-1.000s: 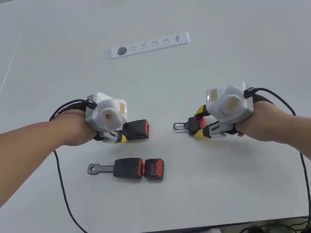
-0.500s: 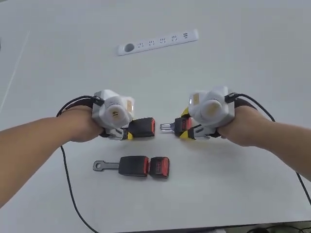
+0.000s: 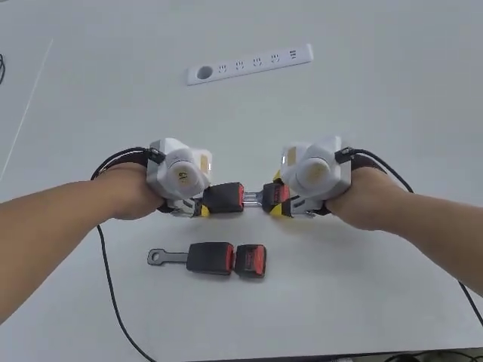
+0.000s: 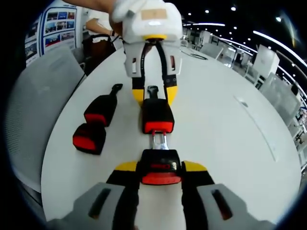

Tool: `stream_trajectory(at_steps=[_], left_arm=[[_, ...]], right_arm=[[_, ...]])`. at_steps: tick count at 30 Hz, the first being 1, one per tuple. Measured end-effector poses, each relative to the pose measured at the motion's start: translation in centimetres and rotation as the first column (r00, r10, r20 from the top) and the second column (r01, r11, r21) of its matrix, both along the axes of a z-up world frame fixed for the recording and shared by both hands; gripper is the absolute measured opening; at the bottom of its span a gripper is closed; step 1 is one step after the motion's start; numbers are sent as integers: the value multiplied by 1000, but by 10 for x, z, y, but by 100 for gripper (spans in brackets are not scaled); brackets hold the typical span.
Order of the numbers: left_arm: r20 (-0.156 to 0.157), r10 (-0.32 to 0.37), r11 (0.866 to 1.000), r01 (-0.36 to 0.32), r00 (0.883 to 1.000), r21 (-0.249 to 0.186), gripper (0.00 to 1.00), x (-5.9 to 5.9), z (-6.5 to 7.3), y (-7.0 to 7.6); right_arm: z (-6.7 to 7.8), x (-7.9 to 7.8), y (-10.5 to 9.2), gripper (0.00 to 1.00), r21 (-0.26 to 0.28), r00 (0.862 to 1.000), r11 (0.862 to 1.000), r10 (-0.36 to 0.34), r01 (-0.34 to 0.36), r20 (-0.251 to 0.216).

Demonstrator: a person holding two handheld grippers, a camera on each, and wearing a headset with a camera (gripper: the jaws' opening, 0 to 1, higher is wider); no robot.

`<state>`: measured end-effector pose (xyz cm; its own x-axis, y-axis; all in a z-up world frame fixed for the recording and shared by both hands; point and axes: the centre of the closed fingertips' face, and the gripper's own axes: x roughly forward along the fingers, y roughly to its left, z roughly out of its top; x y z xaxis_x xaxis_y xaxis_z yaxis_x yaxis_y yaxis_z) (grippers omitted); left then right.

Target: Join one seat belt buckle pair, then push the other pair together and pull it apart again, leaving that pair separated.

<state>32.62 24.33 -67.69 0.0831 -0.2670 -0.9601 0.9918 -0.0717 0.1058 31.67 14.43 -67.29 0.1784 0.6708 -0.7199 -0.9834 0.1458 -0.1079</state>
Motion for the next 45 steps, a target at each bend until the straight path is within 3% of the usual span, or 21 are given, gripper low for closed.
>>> stream_trajectory(at_steps=[8, 39, 45], left_arm=[[3, -7, 1000, 7, 1000, -2, 29, -1, 0, 0], [-13, 23, 998, -24, 1000, -56, 28, -2, 0, 1], [-18, 7, 1000, -7, 1000, -23, 27, -1, -1, 1]], right_arm=[[0, -1, 11, 32, 19, 1000, 1000, -3, 3, 7], [1, 5, 25, 29, 18, 999, 999, 34, -34, 2], [1, 5, 29, 29, 10, 999, 999, 44, -44, 0]])
